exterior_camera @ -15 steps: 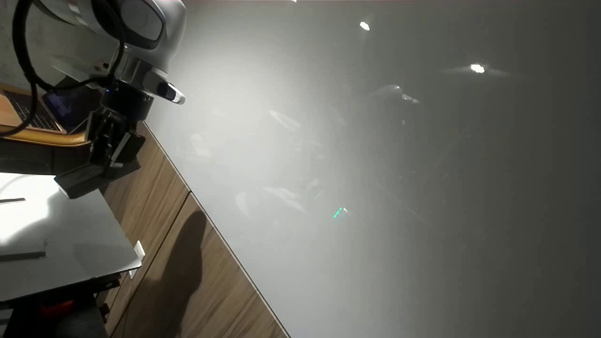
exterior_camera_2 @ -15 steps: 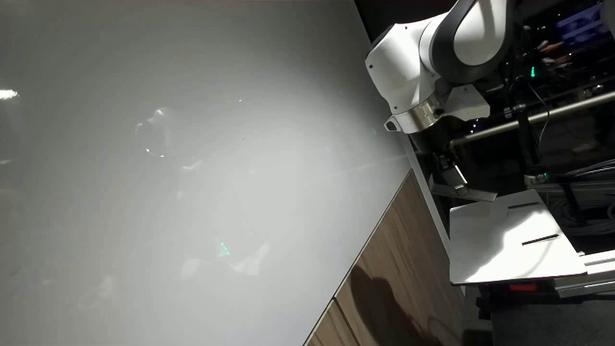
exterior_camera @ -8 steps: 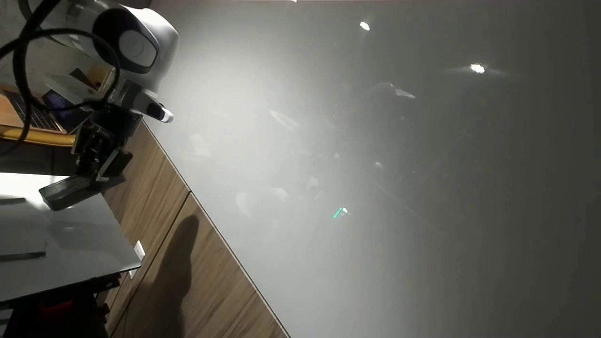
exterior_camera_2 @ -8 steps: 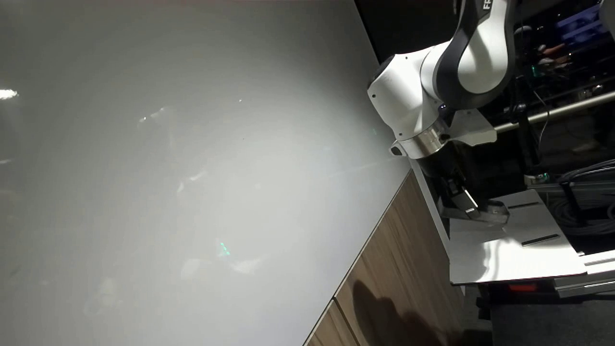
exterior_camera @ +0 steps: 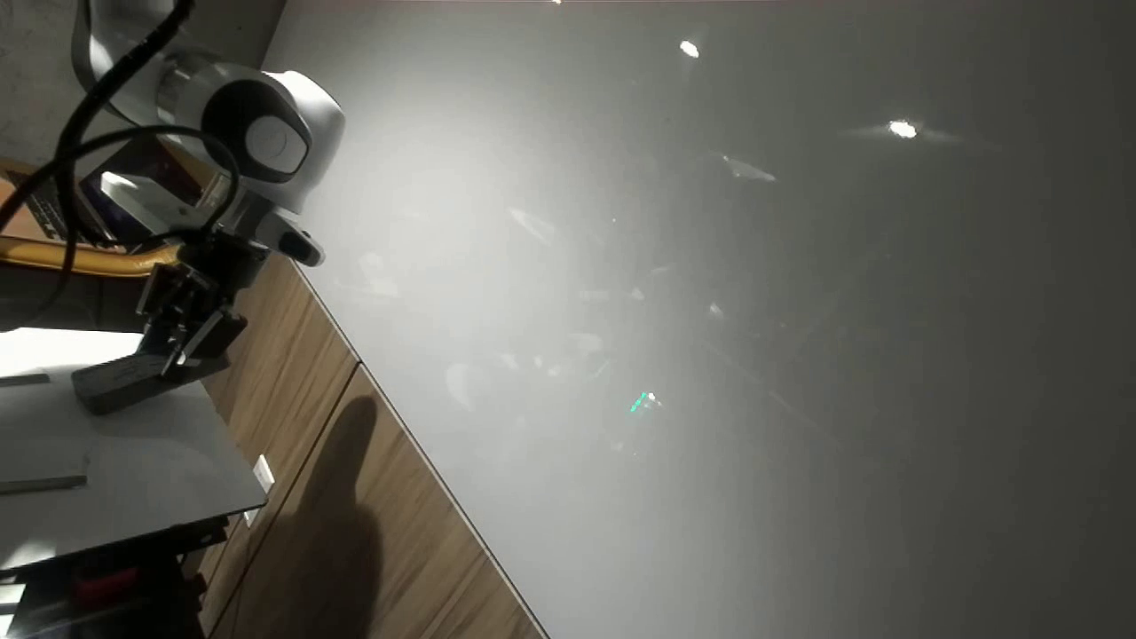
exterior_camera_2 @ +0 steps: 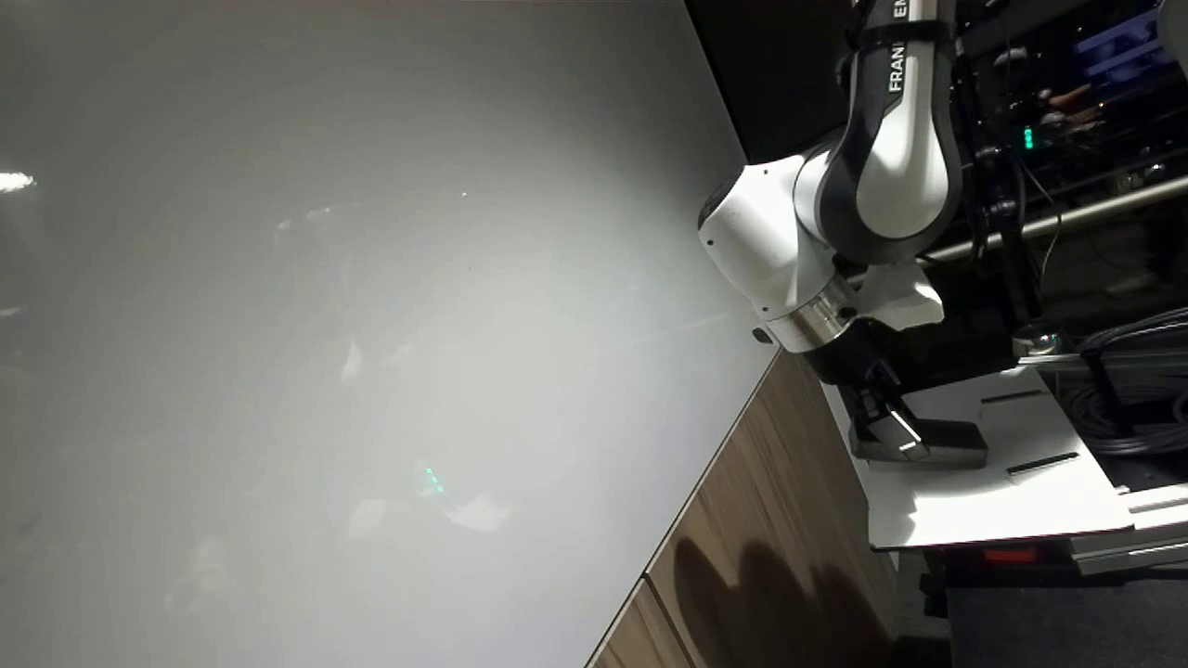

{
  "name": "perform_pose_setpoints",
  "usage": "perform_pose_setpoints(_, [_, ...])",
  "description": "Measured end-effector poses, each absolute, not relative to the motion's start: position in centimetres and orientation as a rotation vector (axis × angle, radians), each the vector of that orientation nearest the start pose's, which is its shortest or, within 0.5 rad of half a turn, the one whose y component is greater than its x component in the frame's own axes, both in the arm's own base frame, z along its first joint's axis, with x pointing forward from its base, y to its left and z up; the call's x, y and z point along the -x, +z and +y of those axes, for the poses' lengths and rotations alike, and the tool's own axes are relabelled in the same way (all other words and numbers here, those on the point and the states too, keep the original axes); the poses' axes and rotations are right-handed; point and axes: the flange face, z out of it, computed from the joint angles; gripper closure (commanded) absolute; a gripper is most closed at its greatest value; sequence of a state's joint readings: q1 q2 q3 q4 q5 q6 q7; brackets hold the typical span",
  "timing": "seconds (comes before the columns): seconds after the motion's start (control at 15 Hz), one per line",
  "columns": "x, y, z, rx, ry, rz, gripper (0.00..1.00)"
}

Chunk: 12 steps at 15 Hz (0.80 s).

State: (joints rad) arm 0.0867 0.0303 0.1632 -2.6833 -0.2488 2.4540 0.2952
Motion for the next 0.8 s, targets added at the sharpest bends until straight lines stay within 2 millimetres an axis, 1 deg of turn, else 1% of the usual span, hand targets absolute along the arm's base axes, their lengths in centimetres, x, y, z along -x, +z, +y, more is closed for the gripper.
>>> perform_pose_setpoints(0.4, [-38.7, 20.4, 10.5, 3.296, 0.339, -0.295, 0.71])
perform_pose_setpoints(0.67, [-39.4, 20.2, 10.4, 3.294, 0.344, -0.283, 0.71])
perform_pose_setpoints(0.73, [-39.5, 20.1, 10.2, 3.294, 0.347, -0.274, 0.62])
perform_pose_setpoints(0.8, [-39.7, 20.0, 10.0, 3.294, 0.349, -0.265, 0.21])
